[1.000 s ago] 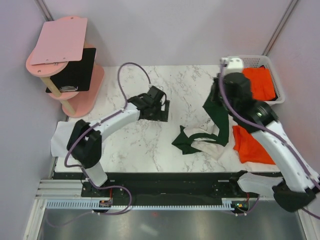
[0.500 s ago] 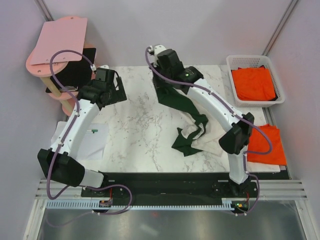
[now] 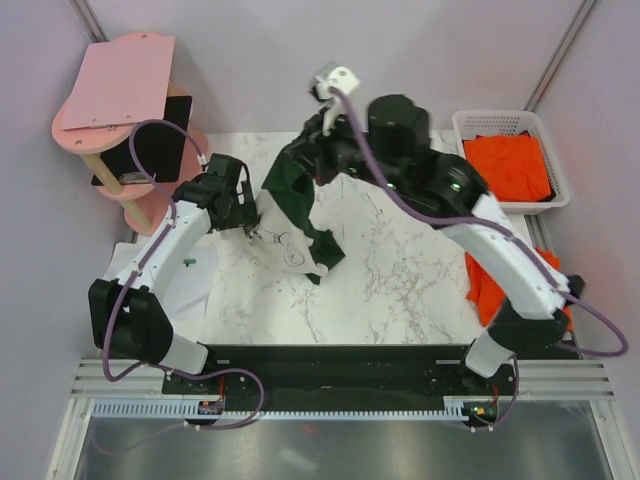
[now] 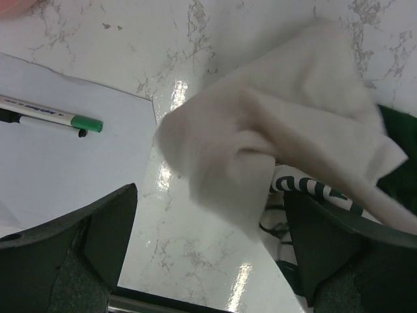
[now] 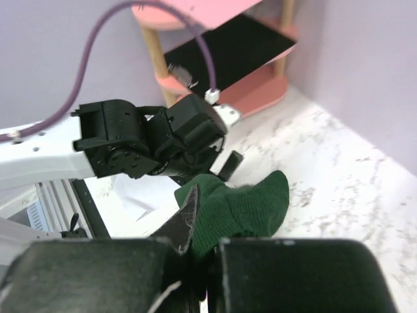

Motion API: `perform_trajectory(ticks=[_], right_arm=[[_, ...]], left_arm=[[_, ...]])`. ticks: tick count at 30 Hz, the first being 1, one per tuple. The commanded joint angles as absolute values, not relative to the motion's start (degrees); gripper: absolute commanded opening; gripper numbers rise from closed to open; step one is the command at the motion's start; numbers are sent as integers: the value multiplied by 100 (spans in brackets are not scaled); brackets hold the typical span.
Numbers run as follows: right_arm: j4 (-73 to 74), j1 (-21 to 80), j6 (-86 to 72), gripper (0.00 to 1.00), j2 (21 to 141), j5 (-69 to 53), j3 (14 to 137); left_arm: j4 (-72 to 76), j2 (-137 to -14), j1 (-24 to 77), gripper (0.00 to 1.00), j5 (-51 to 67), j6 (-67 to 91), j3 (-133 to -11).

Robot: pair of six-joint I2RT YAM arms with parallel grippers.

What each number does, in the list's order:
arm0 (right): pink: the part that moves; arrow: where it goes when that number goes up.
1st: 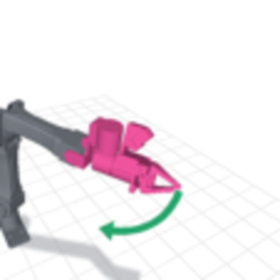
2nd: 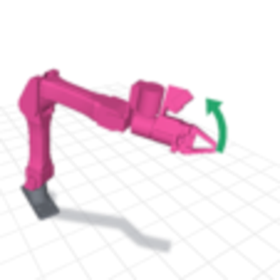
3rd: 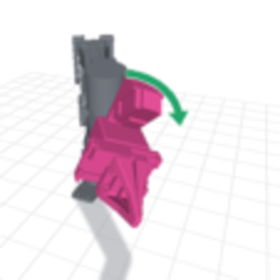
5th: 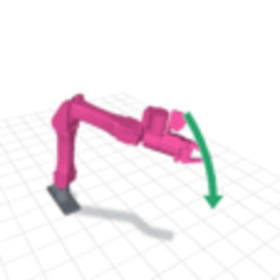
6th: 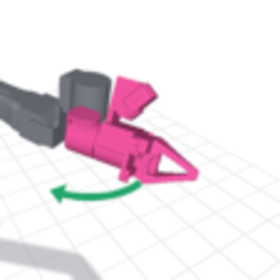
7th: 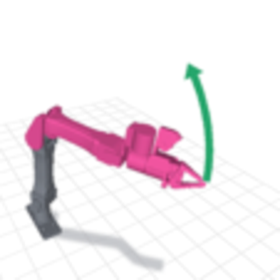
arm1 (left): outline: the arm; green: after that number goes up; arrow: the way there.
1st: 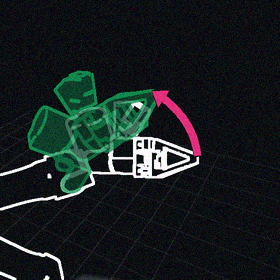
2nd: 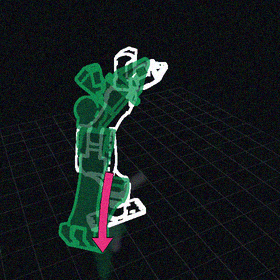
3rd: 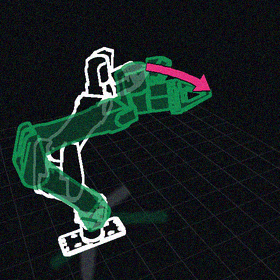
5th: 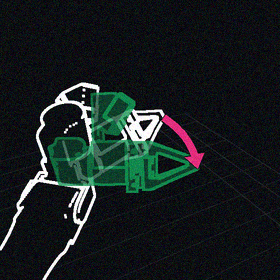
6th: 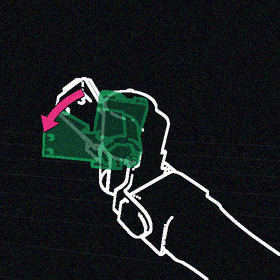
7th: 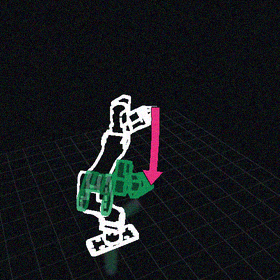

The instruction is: Fold and stack the t-shirts

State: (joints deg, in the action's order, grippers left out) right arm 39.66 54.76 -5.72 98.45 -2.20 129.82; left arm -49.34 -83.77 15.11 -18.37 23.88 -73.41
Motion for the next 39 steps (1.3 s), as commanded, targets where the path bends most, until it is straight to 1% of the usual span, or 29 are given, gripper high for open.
perform_trajectory(ticks=[1, 3, 4, 7, 8, 11, 14, 17, 25, 28, 29, 34, 36, 37, 38, 39], right_arm=[[3235, 5458, -396, 0, 8021, 707, 12166], [3269, 5449, -343, 0, 7587, 1377, 11527], [3296, 5449, -291, 0, 7228, 2067, 11314], [3392, 5423, -229, 0, 6768, 2932, 10409], [3419, 5405, -220, 0, 6707, 3397, 10145], [3480, 5178, -377, 0, 6513, 3796, 8777], [3533, 4809, -606, 0, 6346, 3719, 8045], [3542, 4509, -817, 0, 6197, 3376, 7639], [3744, 4228, -1142, 0, 5950, 2945, 7172], [3735, 4210, -1300, 0, 5906, 2770, 6979], [3735, 4210, -1327, 0, 5889, 2716, 6865], [3718, 4210, -1538, 0, 5748, 2584, 6487], [3718, 4210, -1556, 0, 5669, 2628, 6434], [3718, 4193, -1547, 0, 5643, 2645, 6407], [3726, 4166, -1521, 0, 5608, 2672, 6390], [3727, 4140, -1494, 0, 5607, 2698, 6398]], left_arm=[[-4781, -8358, 1503, 100, -1750, 2294, -7383], [-4772, -8437, 1503, 100, -1627, 2311, -7383], [-4755, -8464, 1503, 100, -1556, 2320, -7383], [-4676, -8447, 1547, 100, -1345, 2347, -7357], [-4641, -8438, 1573, 100, -1327, 2338, -7339], [-4544, -8359, 1661, 100, -1222, 2338, -7304], [-4465, -8402, 1801, 100, -1116, 2303, -7234], [-4342, -8516, 1968, 100, -1002, 2425, -7128], [-3869, -9192, 2452, 99, -888, 2707, -7373], [-3718, -9719, 2505, 100, -756, 2540, -7908], [-3735, -9869, 2531, 100, -791, 2453, -8293], [-4060, -11020, 2558, 100, -1028, 2303, -9306], [-4332, -11301, 2558, 92, -1081, 2224, -9711], [-4420, -11564, 2558, 84, -1064, 2189, -9816], [-4499, -11662, 2558, 65, -1046, 2154, -9983], [-4674, -11776, 2558, 57, -1028, 2153, -10063]])
